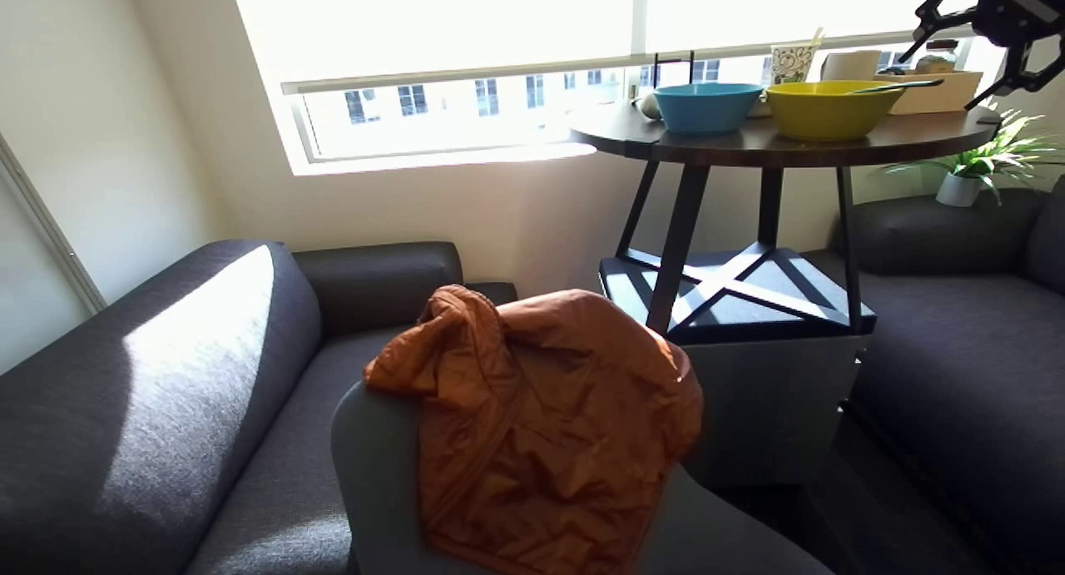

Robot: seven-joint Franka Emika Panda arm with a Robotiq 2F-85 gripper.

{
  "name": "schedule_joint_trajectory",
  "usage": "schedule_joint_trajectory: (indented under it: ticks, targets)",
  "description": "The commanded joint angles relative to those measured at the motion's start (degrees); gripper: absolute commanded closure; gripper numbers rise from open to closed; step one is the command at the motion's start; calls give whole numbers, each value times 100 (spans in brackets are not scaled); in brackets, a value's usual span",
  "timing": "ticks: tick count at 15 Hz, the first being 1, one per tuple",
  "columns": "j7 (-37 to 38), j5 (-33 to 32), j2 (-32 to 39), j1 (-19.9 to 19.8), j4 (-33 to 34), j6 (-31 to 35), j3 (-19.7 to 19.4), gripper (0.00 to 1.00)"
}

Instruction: Use the scoop to transfer contents from the yellow bowl to the blue bowl

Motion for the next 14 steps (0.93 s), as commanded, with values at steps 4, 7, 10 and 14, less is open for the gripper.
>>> schedule_joint_trajectory:
  ticks: [4,7,10,14]
  targets:
    - [-275,1122,502,1055,0,1438,-852,0]
    - [-511,1604,502,1847,0,1681,-1551,0]
    - [-669,1843,429,2535,0,2037,-2195,0]
    - [-512,1613,503,2544,1,2059,-2295,0]
